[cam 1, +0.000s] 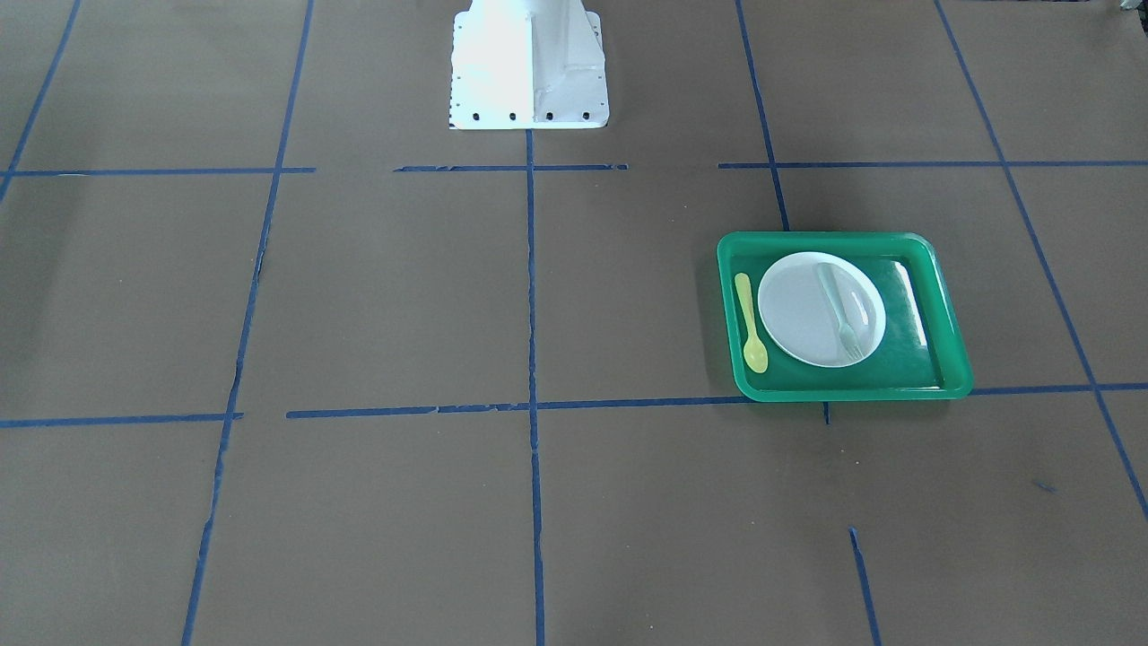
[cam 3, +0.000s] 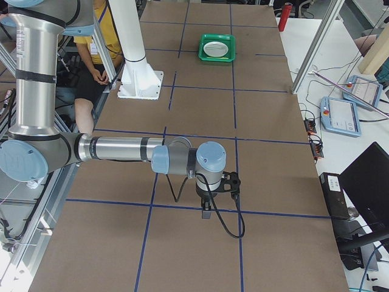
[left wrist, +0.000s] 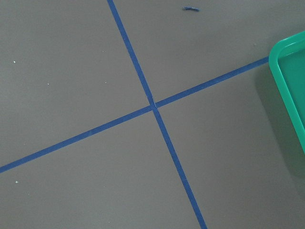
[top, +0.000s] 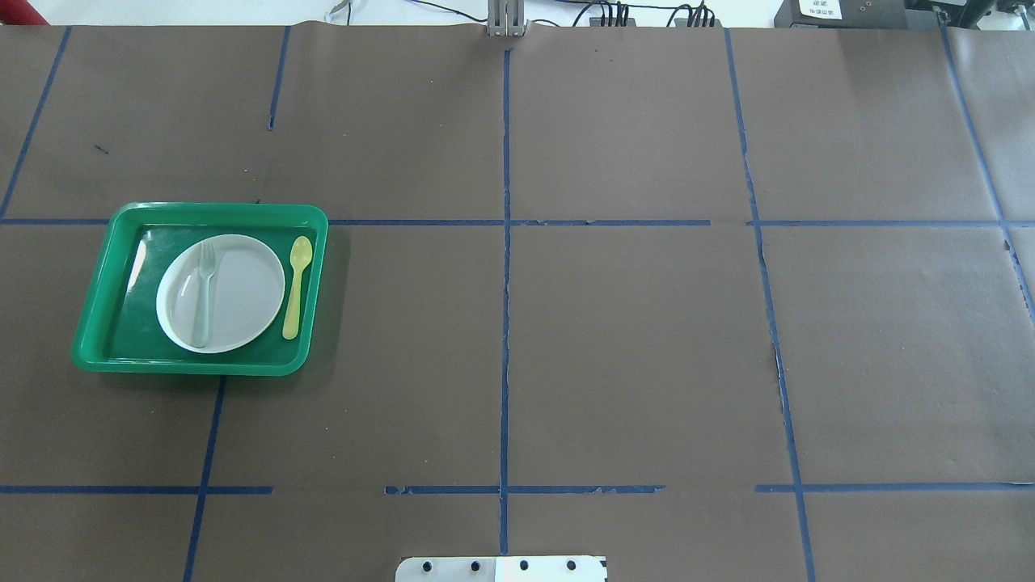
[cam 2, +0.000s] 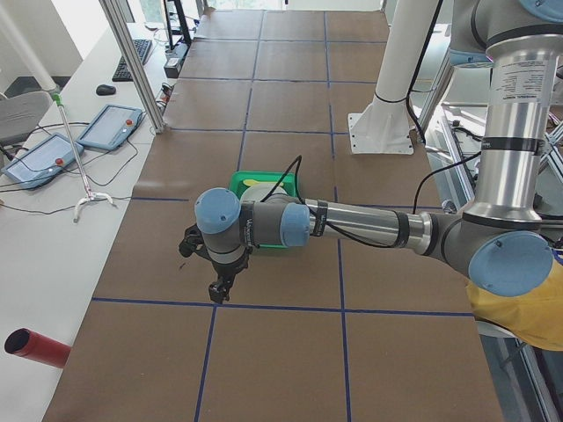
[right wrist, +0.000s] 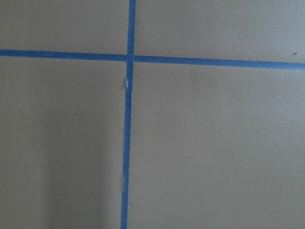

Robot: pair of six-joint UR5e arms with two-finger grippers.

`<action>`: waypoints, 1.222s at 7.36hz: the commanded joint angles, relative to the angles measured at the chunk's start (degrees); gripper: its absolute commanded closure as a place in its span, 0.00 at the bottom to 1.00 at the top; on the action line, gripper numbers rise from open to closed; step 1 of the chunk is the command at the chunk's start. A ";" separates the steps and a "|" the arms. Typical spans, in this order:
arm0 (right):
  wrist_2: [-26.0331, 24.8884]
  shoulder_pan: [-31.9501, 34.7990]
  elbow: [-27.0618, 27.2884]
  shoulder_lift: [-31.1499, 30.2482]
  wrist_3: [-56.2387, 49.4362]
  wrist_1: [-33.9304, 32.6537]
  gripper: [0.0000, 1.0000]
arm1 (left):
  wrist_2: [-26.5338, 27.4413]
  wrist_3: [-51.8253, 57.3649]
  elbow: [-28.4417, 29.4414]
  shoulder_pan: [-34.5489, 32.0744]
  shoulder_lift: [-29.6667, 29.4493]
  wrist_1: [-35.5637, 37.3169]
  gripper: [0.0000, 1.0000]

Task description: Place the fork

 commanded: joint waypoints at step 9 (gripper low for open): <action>0.00 0.00 0.00 0.00 0.07 0.00 0.00 | -3.59 -23.71 -3.07 3.98 0.94 -9.77 0.00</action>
